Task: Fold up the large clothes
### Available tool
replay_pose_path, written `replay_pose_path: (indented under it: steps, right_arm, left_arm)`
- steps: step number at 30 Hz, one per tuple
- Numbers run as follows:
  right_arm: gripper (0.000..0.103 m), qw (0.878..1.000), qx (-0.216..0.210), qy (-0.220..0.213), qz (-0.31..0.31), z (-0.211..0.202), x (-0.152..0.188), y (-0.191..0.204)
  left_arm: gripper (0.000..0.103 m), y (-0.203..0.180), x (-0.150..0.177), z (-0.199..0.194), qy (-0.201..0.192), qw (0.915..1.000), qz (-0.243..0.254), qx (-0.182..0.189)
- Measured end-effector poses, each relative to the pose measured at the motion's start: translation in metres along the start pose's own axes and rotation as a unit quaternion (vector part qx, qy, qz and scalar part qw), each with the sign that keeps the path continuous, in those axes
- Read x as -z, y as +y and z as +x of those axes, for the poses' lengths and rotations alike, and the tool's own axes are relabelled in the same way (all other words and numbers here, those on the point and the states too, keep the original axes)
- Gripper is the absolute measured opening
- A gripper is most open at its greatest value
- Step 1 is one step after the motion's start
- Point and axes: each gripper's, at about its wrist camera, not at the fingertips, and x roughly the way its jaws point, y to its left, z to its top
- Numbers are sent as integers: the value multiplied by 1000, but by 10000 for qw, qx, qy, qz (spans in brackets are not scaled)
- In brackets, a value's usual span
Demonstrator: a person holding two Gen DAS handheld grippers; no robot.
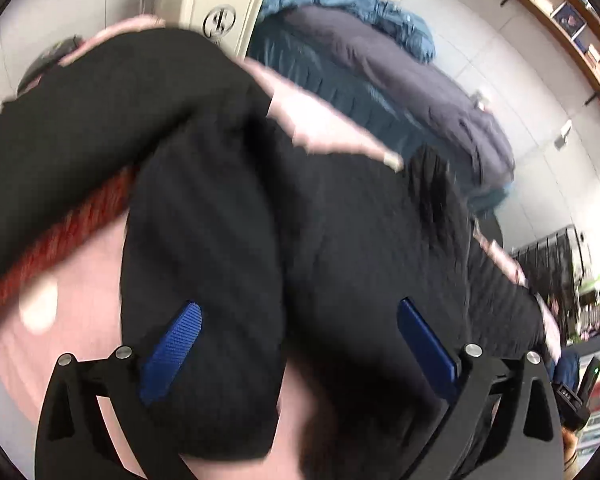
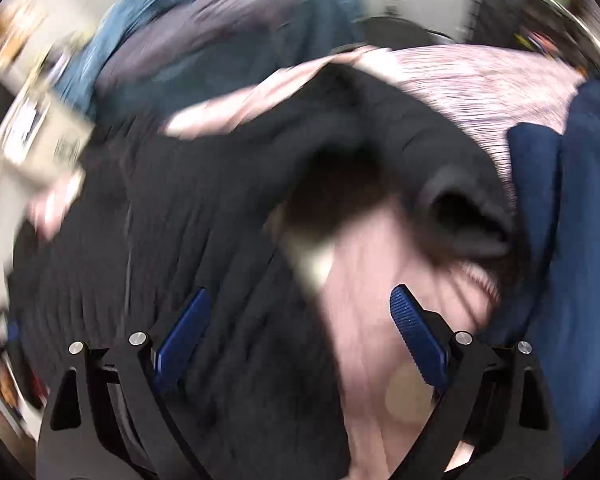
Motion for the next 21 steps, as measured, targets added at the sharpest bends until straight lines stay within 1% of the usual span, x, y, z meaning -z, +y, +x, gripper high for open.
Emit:
replay_pose_path:
  steps: [1, 2, 3, 4, 5, 6, 7, 9, 10, 11, 12, 13, 14, 15, 16, 17, 18, 19, 21]
  right_arm:
    - [90, 9996, -1, 69, -259, -2, 10, 8]
    - [90, 9975, -90, 198, -679, -2, 25, 29]
    - [90, 9940, -244, 321, -1019, 0, 36, 49]
    - [90, 9904, -374, 411, -1266, 0, 43, 63]
    - [90, 9824, -584, 533, -1694, 0, 55, 89]
    - [90, 9723, -773, 576, -2130, -1, 65, 117]
    - [90, 9643, -880, 568, -2431, -1, 72, 135]
    - [90, 9327, -1160, 597, -3364, -2, 95, 195]
    - [90, 9140, -1321, 657, -3779, -4, 109, 223]
    - [90, 9003, -1430, 713, -4048, -3, 120, 243]
    - [90, 8782, -1554, 859, -4441, -1, 137, 268]
    - [90, 8592, -1575, 1038, -4756, 4, 150, 284]
    - [90, 8349, -1448, 1147, -5184, 12, 169, 303]
    - [90, 8187, -1195, 945, -5537, 19, 186, 317]
    - [91, 8102, -1031, 780, -5718, 26, 194, 324]
    - [95, 7974, -808, 647, -5945, 36, 208, 329]
    - [95, 7844, -555, 589, -6150, 50, 218, 329]
    - [94, 7625, -149, 465, -6451, 67, 230, 328]
    - [80, 7339, 380, 154, -6781, 85, 236, 321]
  left_arm:
    - [96, 0, 7, 6, 138, 9999, -6, -39]
    - [96, 4, 19, 13, 303, 9995, -15, -110]
    - [96, 9, 33, 18, 481, 9985, -56, -237]
    - [96, 16, 44, 19, 544, 9979, -141, -323]
    - [96, 22, 52, 20, 577, 9970, -310, -411]
    - [96, 27, 60, 20, 590, 9957, -526, -483]
    - [96, 30, 63, 22, 596, 9946, -679, -505]
    - [96, 41, 73, 19, 603, 9916, -1033, -492]
    - [96, 45, 78, 17, 588, 9906, -1129, -493]
    - [96, 46, 83, 13, 567, 9902, -1175, -497]
    - [96, 49, 87, 8, 540, 9899, -1213, -496]
    - [96, 53, 91, 4, 512, 9896, -1246, -504]
    - [96, 57, 95, -2, 502, 9891, -1279, -536]
    - [96, 62, 100, -6, 485, 9879, -1346, -599]
    - [96, 69, 113, -11, 466, 9872, -1392, -626]
    - [96, 74, 119, -13, 456, 9864, -1444, -646]
    - [96, 76, 127, -18, 455, 9857, -1481, -669]
    - [96, 79, 135, -21, 461, 9849, -1514, -705]
    - [96, 83, 145, -23, 471, 9837, -1566, -742]
